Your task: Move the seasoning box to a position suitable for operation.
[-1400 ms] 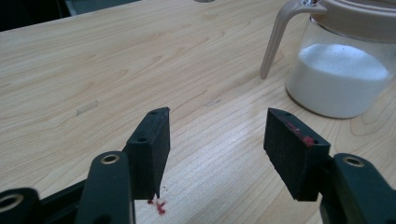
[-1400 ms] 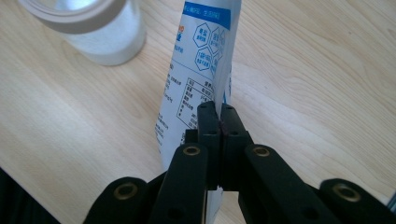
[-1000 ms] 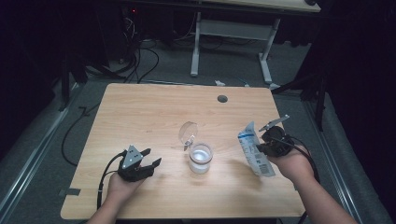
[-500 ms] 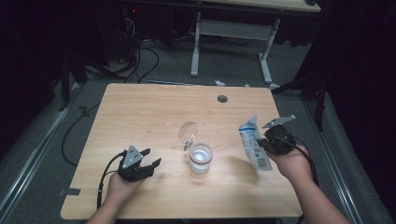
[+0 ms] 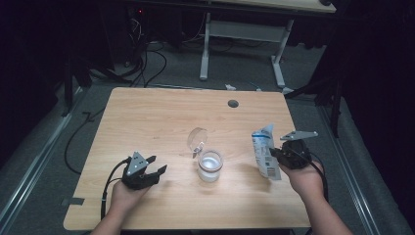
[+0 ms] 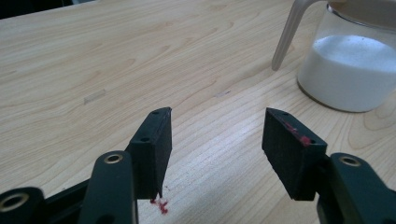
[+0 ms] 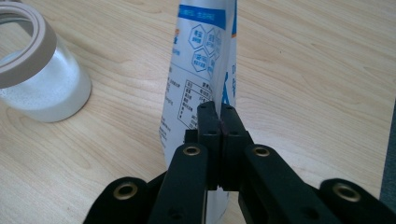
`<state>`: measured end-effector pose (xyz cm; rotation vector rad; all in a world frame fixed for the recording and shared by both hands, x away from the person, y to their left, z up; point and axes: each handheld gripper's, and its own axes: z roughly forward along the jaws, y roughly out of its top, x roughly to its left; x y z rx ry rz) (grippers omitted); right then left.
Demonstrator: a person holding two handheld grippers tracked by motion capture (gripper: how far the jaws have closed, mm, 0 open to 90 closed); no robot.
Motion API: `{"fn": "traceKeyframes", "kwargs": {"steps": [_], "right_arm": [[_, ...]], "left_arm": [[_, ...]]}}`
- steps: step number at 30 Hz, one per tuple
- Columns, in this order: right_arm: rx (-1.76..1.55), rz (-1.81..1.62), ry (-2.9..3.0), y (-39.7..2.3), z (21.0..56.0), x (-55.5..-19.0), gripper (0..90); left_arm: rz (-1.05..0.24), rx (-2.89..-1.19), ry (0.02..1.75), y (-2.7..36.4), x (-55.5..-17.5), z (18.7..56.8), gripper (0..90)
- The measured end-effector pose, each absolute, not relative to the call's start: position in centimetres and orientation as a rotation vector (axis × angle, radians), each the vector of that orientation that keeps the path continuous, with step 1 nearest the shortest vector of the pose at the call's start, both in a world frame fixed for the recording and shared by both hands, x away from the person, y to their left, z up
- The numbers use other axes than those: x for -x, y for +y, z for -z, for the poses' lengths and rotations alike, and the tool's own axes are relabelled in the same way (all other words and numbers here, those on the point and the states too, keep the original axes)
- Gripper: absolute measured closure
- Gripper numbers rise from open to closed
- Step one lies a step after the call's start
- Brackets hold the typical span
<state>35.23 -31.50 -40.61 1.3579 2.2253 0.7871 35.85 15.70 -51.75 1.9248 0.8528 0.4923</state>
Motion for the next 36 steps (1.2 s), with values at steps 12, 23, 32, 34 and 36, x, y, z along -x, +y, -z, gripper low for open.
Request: {"fn": "traceKeyframes", "kwargs": {"steps": [12, 23, 32, 34, 36], "right_arm": [[-1.332, -0.941, 2.128, -32.0, 42.5, -33.3, 90.0], [-1.279, -1.123, 1.996, -32.0, 44.6, -32.0, 90.0], [-1.245, -1.233, 1.86, -32.8, 46.1, -31.4, 90.0], [-1.238, -1.253, 1.82, -33.0, 46.3, -31.3, 90.0], [-1.244, -1.277, 1.788, -33.1, 46.5, -31.3, 90.0]], "left_arm": [[-0.504, -1.947, 0.852, 15.7, -36.0, 52.1, 42.3], [-0.48, -1.899, 0.843, 17.1, -35.6, 51.9, 41.6], [-0.518, -1.863, 0.852, 18.0, -35.0, 51.9, 41.9], [-0.525, -1.847, 0.855, 18.3, -34.8, 51.8, 41.9], [-0.533, -1.839, 0.856, 18.5, -34.6, 51.8, 42.0]]}}
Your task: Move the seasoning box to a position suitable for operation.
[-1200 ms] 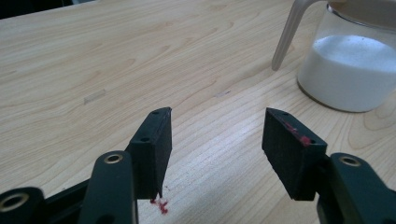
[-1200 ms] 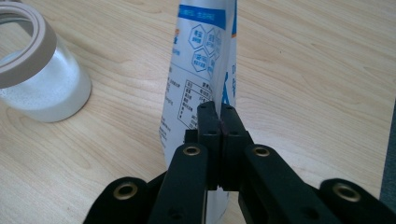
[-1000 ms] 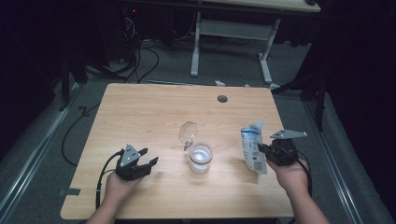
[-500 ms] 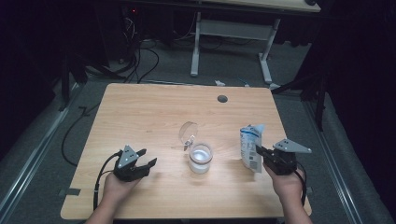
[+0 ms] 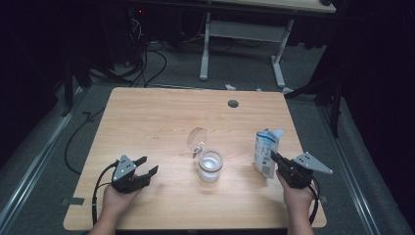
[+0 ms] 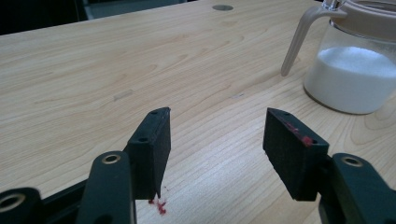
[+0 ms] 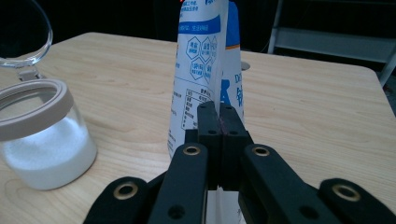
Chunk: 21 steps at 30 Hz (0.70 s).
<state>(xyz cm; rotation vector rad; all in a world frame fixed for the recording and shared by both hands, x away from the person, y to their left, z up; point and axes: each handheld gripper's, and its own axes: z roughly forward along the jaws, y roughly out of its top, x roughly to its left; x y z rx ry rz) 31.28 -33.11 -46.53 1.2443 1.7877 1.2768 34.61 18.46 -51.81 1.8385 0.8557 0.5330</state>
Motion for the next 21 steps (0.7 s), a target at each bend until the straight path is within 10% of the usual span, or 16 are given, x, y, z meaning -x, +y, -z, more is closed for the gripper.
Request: {"fn": "traceKeyframes", "kwargs": {"steps": [21], "right_arm": [[-1.229, -1.304, 1.723, -34.0, 47.5, -32.0, 90.0]], "left_arm": [[-0.539, -1.847, 0.87, 19.6, -33.7, 51.9, 41.8]]}}
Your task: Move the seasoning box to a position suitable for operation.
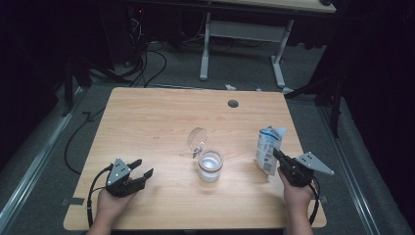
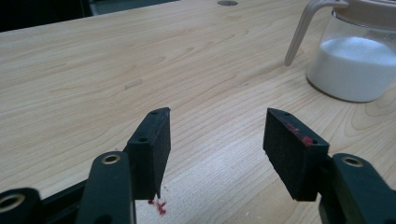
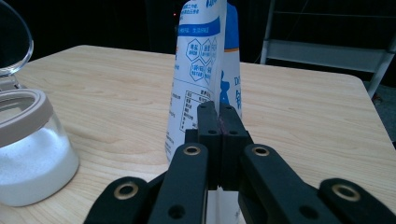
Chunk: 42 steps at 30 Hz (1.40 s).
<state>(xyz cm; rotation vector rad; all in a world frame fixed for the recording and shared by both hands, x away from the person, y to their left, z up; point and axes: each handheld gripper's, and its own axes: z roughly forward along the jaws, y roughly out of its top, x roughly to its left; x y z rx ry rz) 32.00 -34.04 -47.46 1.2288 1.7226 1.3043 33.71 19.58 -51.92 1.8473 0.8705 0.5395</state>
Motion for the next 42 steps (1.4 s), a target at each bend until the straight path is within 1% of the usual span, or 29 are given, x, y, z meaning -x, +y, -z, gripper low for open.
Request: {"fn": "traceKeyframes", "kwargs": {"steps": [7, 13, 22, 29, 31, 32, 33, 34, 36, 37, 38, 42], "right_arm": [[-1.227, -1.295, 1.715, -34.2, 48.2, -32.3, 90.0], [-1.231, -1.29, 1.71, -34.7, 48.7, -31.5, 89.9], [-1.232, -1.276, 1.718, -34.7, 48.9, -30.6, 86.7], [-1.251, -1.264, 1.72, -34.4, 48.9, -30.5, 78.1], [-1.25, -1.254, 1.724, -34.3, 48.9, -30.6, 73.7], [-1.258, -1.245, 1.724, -34.2, 48.9, -30.6, 68.4], [-1.258, -1.245, 1.724, -34.2, 48.9, -30.6, 68.4], [-1.277, -1.242, 1.719, -34.0, 48.8, -30.6, 63.6], [-1.279, -1.227, 1.709, -33.9, 48.7, -30.5, 58.5], [-1.279, -1.227, 1.709, -33.9, 48.7, -30.5, 58.5], [-1.287, -1.211, 1.708, -33.9, 48.6, -30.4, 54.7], [-1.289, -1.18, 1.708, -33.8, 48.5, -30.3, 49.9]], "left_arm": [[-0.528, -1.856, 0.867, 19.3, -33.8, 52.0, 41.9], [-0.521, -1.87, 0.85, 19.0, -33.9, 51.9, 41.9], [-0.514, -1.861, 0.842, 18.9, -34.1, 51.8, 41.8], [-0.515, -1.848, 0.845, 18.9, -34.1, 51.7, 41.8], [-0.51, -1.851, 0.845, 18.8, -34.1, 51.7, 41.8], [-0.509, -1.85, 0.843, 18.8, -34.2, 51.8, 41.9], [-0.509, -1.85, 0.843, 18.8, -34.2, 51.8, 41.9], [-0.509, -1.857, 0.842, 18.7, -34.2, 51.8, 41.9], [-0.511, -1.858, 0.84, 18.6, -34.2, 51.8, 42.0], [-0.511, -1.858, 0.84, 18.6, -34.2, 51.8, 42.0], [-0.528, -1.859, 0.836, 18.5, -34.1, 51.6, 42.0], [-0.55, -1.857, 0.831, 18.4, -34.0, 51.5, 41.9]]}}
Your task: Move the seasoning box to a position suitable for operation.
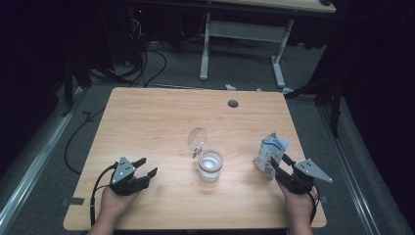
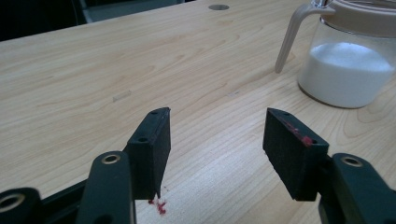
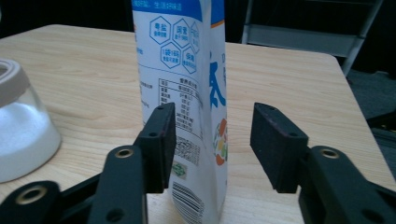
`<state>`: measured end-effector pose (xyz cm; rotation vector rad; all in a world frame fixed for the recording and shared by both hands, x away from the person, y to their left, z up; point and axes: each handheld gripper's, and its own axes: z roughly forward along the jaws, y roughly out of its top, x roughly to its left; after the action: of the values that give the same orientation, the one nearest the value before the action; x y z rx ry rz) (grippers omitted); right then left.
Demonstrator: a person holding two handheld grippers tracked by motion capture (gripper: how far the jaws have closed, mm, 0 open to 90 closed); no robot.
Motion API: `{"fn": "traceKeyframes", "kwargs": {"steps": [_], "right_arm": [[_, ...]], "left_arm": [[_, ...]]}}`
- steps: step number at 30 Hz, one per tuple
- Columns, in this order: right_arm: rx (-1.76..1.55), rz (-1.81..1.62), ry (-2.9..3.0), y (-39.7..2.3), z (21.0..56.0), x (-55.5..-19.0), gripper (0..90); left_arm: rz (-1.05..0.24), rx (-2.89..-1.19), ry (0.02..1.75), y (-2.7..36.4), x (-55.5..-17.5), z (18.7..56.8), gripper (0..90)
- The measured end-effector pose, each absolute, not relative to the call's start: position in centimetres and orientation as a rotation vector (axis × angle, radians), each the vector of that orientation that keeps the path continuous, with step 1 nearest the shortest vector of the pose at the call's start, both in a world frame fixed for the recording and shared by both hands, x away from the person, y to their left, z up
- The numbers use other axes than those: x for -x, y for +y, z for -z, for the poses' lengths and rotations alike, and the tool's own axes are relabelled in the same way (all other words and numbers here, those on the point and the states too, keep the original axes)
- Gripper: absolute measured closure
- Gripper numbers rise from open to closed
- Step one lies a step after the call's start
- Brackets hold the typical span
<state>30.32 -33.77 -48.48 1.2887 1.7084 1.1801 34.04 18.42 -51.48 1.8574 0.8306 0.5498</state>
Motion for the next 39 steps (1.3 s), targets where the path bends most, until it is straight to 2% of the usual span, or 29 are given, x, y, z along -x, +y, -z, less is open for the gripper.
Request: {"fn": "traceKeyframes", "kwargs": {"steps": [8, 25, 29, 35, 39], "right_arm": [[-1.315, -1.168, 1.69, -33.9, 48.4, -29.6, 42.0], [-1.343, -1.085, 1.687, -33.7, 48.5, -27.6, 45.4], [-1.32, -1.078, 1.711, -33.3, 48.7, -27.1, 47.6], [-1.282, -1.067, 1.74, -32.5, 48.4, -26.6, 57.1], [-1.274, -1.064, 1.745, -32.2, 48.3, -26.5, 59.8]], "left_arm": [[-0.549, -1.863, 0.842, 17.9, -34.5, 51.4, 41.9], [-0.526, -1.851, 0.868, 17.5, -35.2, 51.4, 42.1], [-0.524, -1.847, 0.867, 17.5, -35.1, 51.4, 41.9], [-0.524, -1.854, 0.87, 17.5, -35.2, 51.4, 41.9], [-0.521, -1.849, 0.876, 17.5, -35.2, 51.4, 42.0]]}}
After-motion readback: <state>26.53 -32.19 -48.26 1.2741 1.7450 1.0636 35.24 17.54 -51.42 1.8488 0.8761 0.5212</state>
